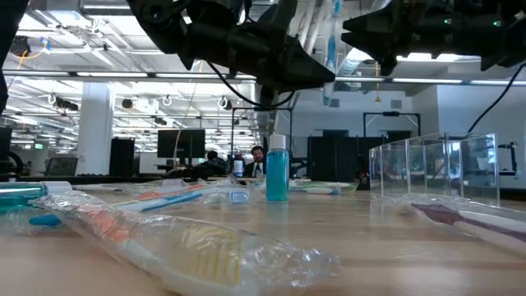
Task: Pick & Place toothbrushing station
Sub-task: Put the middle blue toothbrush into the transparent organizer, then put the top purple toothbrush into the the transparent organizer
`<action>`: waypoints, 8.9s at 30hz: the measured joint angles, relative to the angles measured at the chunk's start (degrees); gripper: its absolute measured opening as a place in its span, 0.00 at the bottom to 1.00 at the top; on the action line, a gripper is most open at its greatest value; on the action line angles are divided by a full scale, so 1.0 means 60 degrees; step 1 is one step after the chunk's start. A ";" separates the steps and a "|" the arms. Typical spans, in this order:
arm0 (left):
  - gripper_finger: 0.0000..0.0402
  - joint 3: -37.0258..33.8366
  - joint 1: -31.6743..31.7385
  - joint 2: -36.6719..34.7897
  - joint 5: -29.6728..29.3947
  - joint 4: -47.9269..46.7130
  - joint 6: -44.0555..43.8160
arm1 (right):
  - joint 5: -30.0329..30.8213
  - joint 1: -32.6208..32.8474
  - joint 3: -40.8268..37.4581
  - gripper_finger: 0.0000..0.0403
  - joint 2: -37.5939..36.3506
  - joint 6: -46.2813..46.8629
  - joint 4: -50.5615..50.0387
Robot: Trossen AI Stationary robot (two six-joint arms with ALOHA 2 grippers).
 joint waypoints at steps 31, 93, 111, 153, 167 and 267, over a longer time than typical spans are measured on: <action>0.10 -0.0002 -0.0012 -0.0036 -0.0003 -0.0051 0.0177 | -0.0535 -0.0004 0.1023 0.04 0.1035 -0.0067 -0.0081; 0.21 -0.3769 0.0108 -0.4044 -0.0761 -0.0746 -0.0357 | 0.2320 0.0022 -0.1316 0.01 -0.3643 0.0144 -0.3961; 0.21 -0.3769 0.0105 -0.4040 -0.0761 -0.1214 -0.0291 | 0.2642 0.0026 -0.1314 0.01 -0.2951 0.0502 -0.4074; 0.21 -0.4031 0.0149 -0.4036 -0.0765 -0.1183 -0.0277 | 0.2065 -0.0058 -0.2740 0.07 -0.3311 0.0398 -0.2421; 0.21 -0.4031 0.0152 -0.4040 -0.0765 -0.1183 -0.0248 | 0.2065 -0.0055 -0.2744 0.23 -0.3308 0.0408 -0.3292; 0.48 -0.4027 0.2413 -0.4211 0.0310 -1.1488 0.0317 | 0.3271 0.1526 -0.1560 0.40 -0.5202 -0.1005 -0.4487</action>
